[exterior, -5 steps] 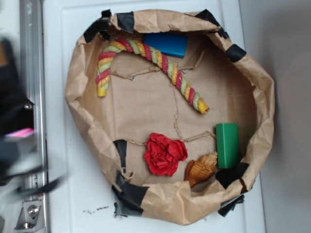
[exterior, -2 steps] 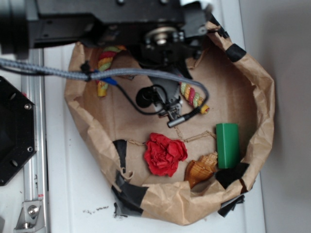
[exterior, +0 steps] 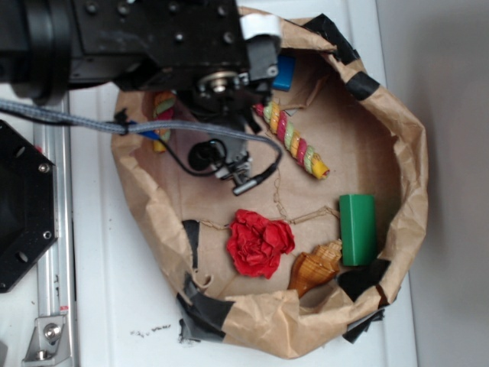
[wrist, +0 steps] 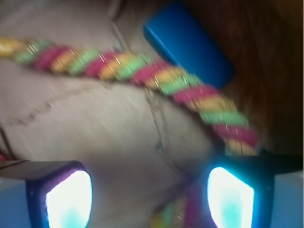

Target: Grab the multicolored rope.

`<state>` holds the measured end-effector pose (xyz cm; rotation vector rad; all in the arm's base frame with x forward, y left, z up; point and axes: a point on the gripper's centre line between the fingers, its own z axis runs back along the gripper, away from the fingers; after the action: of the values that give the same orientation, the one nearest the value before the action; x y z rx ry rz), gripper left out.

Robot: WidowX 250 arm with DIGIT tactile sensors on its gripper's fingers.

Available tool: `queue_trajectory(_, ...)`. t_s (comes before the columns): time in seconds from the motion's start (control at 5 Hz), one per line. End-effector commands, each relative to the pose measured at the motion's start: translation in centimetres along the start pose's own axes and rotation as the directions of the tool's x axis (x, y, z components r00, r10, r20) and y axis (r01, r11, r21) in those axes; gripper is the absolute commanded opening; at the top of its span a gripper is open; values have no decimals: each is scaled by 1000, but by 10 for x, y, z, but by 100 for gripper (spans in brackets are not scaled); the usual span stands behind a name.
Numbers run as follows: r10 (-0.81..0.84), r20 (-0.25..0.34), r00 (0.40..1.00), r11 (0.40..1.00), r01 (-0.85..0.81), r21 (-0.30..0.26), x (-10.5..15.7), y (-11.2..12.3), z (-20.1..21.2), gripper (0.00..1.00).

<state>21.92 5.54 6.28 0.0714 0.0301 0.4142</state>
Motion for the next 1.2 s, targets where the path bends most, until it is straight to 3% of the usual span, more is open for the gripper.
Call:
queue_trajectory(0.0, 44, 29, 999, 996, -46, 79, 11, 41, -9, 100)
queue_trajectory(0.4, -55, 11, 998, 988, 53, 147, 21, 54, -27, 100)
queue_trajectory(0.8, -43, -57, 997, 987, 51, 155, 23, 53, -46, 100)
queue_trajectory(1.0, -163, -62, 985, 968, 172, 184, 24, 50, -55, 100)
